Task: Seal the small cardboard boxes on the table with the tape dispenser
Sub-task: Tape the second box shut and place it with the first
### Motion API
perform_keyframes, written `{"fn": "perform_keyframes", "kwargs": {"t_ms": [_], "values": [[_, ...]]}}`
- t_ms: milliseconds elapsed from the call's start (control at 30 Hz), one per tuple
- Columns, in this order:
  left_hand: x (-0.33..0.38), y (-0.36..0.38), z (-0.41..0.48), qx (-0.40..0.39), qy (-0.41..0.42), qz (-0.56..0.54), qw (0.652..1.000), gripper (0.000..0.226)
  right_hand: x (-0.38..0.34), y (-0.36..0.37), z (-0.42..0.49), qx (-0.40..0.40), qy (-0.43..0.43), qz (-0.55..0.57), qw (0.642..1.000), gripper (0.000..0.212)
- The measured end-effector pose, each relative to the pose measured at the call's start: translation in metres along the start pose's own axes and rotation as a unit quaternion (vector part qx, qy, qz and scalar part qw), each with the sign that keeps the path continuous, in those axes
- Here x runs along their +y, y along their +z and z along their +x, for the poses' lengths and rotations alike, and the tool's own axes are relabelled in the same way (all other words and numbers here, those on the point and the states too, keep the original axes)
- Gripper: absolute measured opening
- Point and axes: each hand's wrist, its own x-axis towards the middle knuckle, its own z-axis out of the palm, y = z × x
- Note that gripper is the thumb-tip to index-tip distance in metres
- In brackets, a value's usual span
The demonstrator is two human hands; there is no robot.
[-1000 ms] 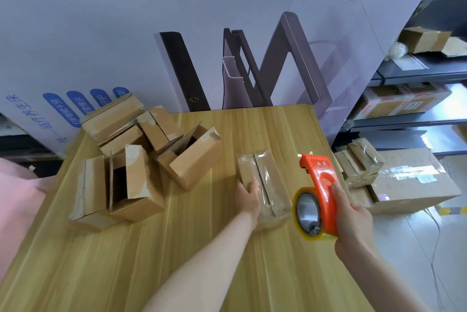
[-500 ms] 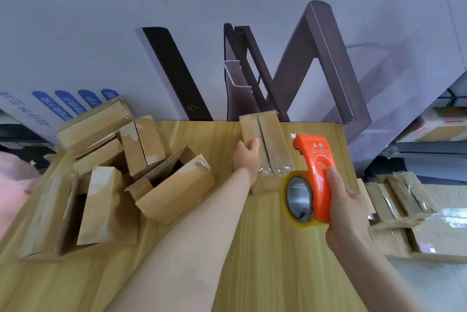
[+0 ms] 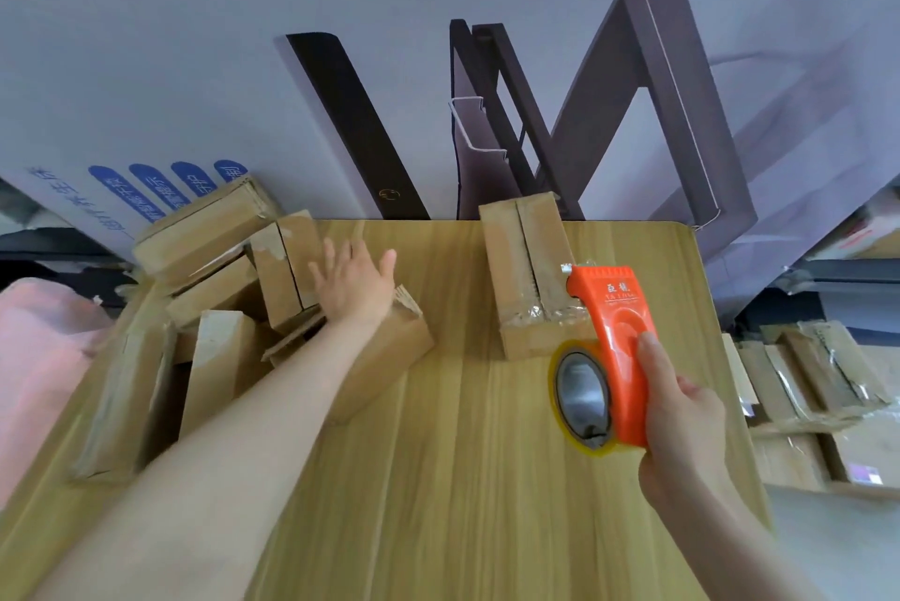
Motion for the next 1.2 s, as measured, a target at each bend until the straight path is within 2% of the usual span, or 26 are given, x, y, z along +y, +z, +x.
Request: {"fn": "perform_keyframes", "kwargs": {"t_ms": [67, 200, 300, 500, 667, 833, 933, 1033, 1133, 1200], "values": [[-0.010, 0.010, -0.009, -0.066, 0.020, 0.058, 0.996, 0.072, 0.002, -0.002, -0.008, 0.008, 0.000, -0.001, 1.000, 0.043], [-0.005, 0.015, -0.035, -0.092, 0.070, -0.008, 0.993, 0.074, 0.008, -0.005, -0.030, 0.016, -0.001, -0.002, 1.000, 0.045], [-0.006, 0.014, -0.070, -0.131, 0.120, -0.015, 0.984, 0.069, 0.012, -0.004, -0.056, 0.022, -0.008, 0.001, 1.000, 0.045], [-0.024, 0.024, -0.191, -0.037, 0.241, -0.007, 0.970, 0.053, 0.034, -0.019, -0.124, 0.030, -0.008, 0.005, 1.000, 0.040], [-0.045, 0.029, -0.290, -0.039, 0.294, -0.011, 0.955, 0.046, 0.054, -0.045, -0.179, 0.056, -0.004, 0.001, 0.998, 0.038], [-0.066, 0.026, -0.371, -0.047, 0.378, -0.005, 0.925, 0.035, 0.068, -0.078, -0.224, 0.082, -0.024, -0.046, 0.995, 0.042], [-0.066, 0.022, -0.374, -0.062, 0.371, -0.016, 0.926, 0.045, 0.069, -0.093, -0.242, 0.075, -0.036, -0.077, 0.993, 0.045], [-0.065, 0.021, -0.366, -0.120, 0.369, -0.074, 0.919, 0.062, 0.065, -0.106, -0.251, 0.058, -0.055, -0.091, 0.993, 0.045], [-0.068, 0.013, -0.360, -0.183, 0.340, -0.226, 0.894, 0.048, 0.058, -0.118, -0.254, 0.025, -0.072, -0.099, 0.992, 0.046], [-0.067, -0.009, -0.352, -0.227, 0.261, -0.339, 0.875, 0.039, 0.050, -0.123, -0.255, 0.004, -0.089, -0.111, 0.990, 0.046]]}}
